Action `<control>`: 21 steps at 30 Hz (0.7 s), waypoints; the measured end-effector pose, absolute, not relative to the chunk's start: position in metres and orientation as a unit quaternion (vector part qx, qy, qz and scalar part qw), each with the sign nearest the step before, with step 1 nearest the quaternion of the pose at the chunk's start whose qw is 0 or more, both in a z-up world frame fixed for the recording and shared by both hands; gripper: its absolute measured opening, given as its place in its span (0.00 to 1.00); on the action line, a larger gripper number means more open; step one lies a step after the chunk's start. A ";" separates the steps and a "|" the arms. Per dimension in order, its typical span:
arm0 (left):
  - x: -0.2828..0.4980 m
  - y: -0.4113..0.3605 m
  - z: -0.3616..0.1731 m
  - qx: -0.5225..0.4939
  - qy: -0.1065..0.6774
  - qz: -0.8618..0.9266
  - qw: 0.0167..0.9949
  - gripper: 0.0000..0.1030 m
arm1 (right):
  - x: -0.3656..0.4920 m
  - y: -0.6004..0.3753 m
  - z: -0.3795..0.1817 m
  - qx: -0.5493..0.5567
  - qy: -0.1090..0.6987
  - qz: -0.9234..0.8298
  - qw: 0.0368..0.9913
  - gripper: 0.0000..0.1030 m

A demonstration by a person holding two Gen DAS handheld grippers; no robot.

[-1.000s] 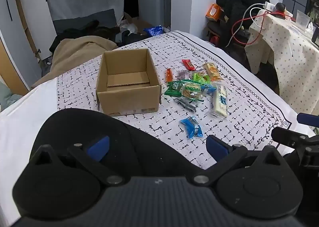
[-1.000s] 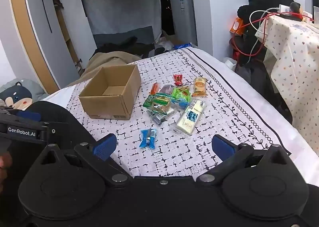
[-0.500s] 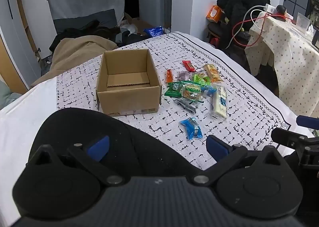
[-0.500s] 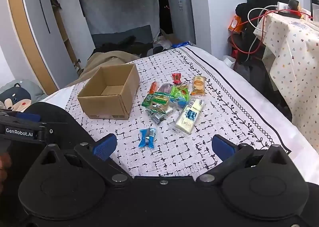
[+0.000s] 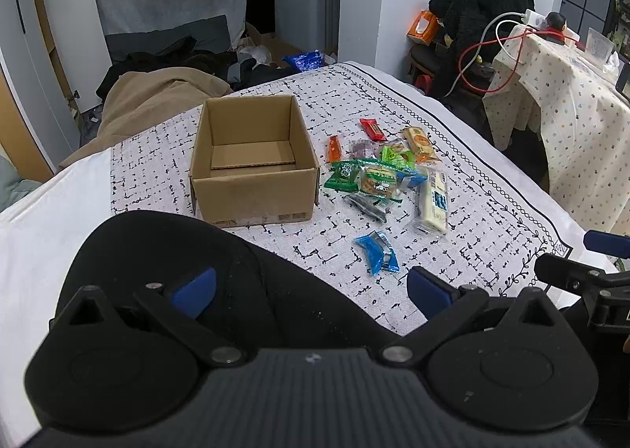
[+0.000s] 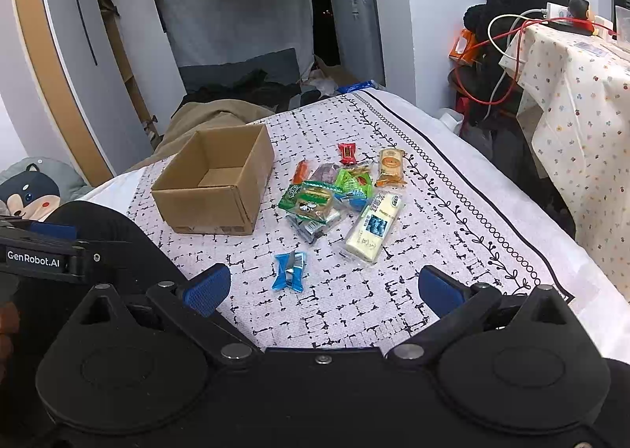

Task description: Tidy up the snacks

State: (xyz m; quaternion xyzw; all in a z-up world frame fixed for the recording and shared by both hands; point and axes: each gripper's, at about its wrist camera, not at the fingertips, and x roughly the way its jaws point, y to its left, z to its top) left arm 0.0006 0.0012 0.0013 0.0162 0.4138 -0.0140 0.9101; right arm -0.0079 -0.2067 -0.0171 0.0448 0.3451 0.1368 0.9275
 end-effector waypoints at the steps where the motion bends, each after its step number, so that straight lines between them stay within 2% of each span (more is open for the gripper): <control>1: 0.001 0.001 0.001 0.016 0.414 -0.014 0.910 1.00 | -0.008 -0.207 -0.017 0.045 0.345 0.137 0.927 1.00; 21: 0.000 0.002 0.002 0.012 0.413 -0.013 0.910 1.00 | -0.007 -0.206 -0.017 0.046 0.346 0.135 0.927 1.00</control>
